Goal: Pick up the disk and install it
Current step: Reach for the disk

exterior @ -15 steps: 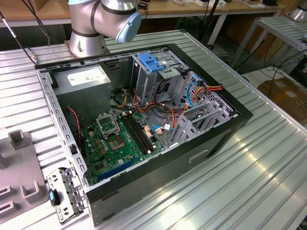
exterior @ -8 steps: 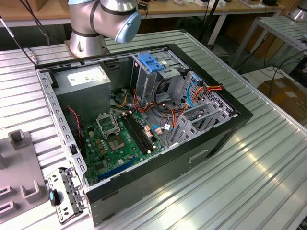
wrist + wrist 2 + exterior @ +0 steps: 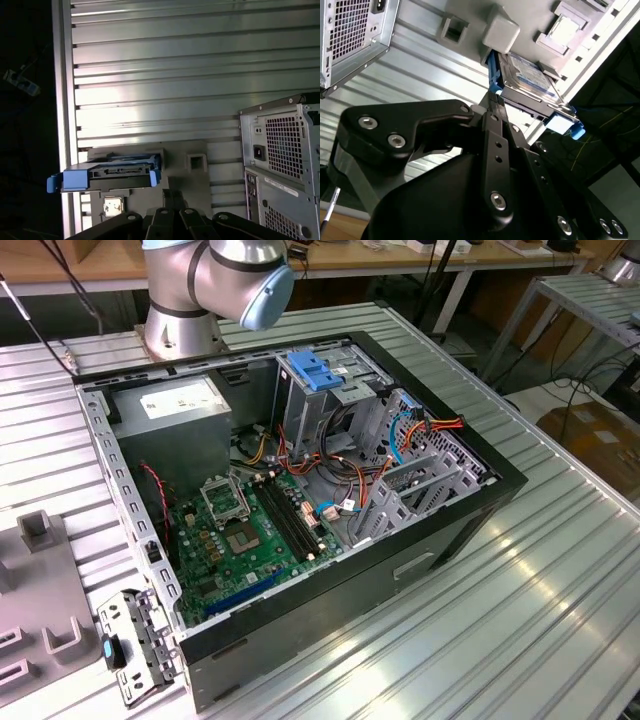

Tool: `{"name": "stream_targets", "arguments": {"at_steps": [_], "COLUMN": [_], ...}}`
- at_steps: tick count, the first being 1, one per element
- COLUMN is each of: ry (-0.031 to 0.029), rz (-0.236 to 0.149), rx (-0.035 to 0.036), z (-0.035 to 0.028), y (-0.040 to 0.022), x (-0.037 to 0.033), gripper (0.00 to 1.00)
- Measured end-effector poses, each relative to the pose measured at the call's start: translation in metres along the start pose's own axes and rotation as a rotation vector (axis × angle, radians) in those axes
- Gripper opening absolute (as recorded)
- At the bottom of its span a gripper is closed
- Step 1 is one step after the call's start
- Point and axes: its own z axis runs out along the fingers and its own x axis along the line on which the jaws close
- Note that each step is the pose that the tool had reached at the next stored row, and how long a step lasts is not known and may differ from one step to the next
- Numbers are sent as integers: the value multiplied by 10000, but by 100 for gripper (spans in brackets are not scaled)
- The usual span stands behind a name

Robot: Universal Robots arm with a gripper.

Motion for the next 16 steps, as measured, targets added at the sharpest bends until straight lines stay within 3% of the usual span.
{"name": "stream_targets", "arguments": {"at_steps": [8, 16], "ry": [21, 21], "rz": [1, 1], "rx": [-3, -4], "z": [22, 24], "y": [-30, -31], "x": [379, 392], "gripper": [11, 11]}}
